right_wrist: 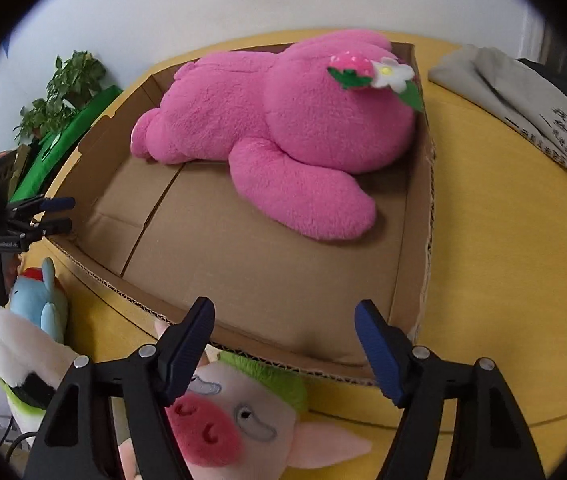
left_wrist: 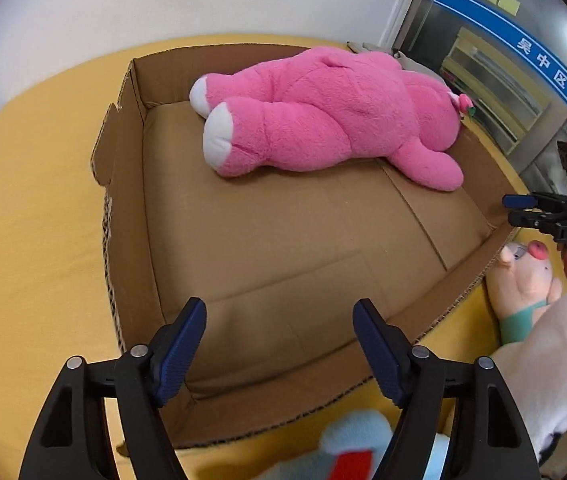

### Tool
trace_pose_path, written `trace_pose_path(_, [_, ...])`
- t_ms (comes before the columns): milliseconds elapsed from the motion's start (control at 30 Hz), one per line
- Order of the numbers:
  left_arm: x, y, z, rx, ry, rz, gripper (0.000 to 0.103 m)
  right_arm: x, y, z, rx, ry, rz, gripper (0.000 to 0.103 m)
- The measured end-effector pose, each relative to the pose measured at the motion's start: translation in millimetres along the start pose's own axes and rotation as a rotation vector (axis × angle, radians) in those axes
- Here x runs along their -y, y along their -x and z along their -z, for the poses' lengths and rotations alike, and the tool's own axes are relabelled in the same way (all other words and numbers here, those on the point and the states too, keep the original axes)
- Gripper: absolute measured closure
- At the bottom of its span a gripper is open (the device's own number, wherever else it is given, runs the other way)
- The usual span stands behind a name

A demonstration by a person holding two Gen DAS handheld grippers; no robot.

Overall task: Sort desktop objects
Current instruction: 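Withdraw the right gripper and move the left gripper toward the blue bear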

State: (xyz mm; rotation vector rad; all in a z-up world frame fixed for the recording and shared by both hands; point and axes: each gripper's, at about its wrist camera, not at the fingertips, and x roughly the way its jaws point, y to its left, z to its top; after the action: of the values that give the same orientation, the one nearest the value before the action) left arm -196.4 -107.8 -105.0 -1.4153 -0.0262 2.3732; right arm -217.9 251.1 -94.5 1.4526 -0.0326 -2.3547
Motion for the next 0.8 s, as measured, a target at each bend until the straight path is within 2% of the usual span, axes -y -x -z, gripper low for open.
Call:
trace_pose_path(167, [2, 11, 14, 0.007, 0.029, 0.019, 0.024, -8, 6, 21, 0.001, -0.014, 0.021, 0.031])
trace_pose_path(367, [7, 25, 37, 0.013, 0.033, 0.007, 0.024, -21, 16, 45, 0.005, -0.014, 0.040, 0.031])
trace_pose_path(433, [8, 33, 41, 0.027, 0.035, -0.011, 0.023, -28, 31, 48, 0.057, -0.013, 0.100, 0.030])
trace_pose_path(567, [3, 84, 56, 0.154, 0.062, 0.021, 0.020, -59, 90, 57, 0.223, 0.025, 0.106, 0.024])
trace_pose_path(667, [5, 125, 79, 0.254, 0.083, 0.037, 0.009, -97, 132, 73, 0.319, 0.067, 0.025, 0.022])
trace_pose_path(700, [5, 133, 89, 0.275, 0.093, 0.041, 0.000, -112, 144, 81, 0.342, 0.086, -0.021, 0.022])
trace_pose_path(800, [1, 150, 127, 0.305, 0.158, 0.071, 0.000, -158, 157, 108, 0.380, 0.152, -0.110, 0.022])
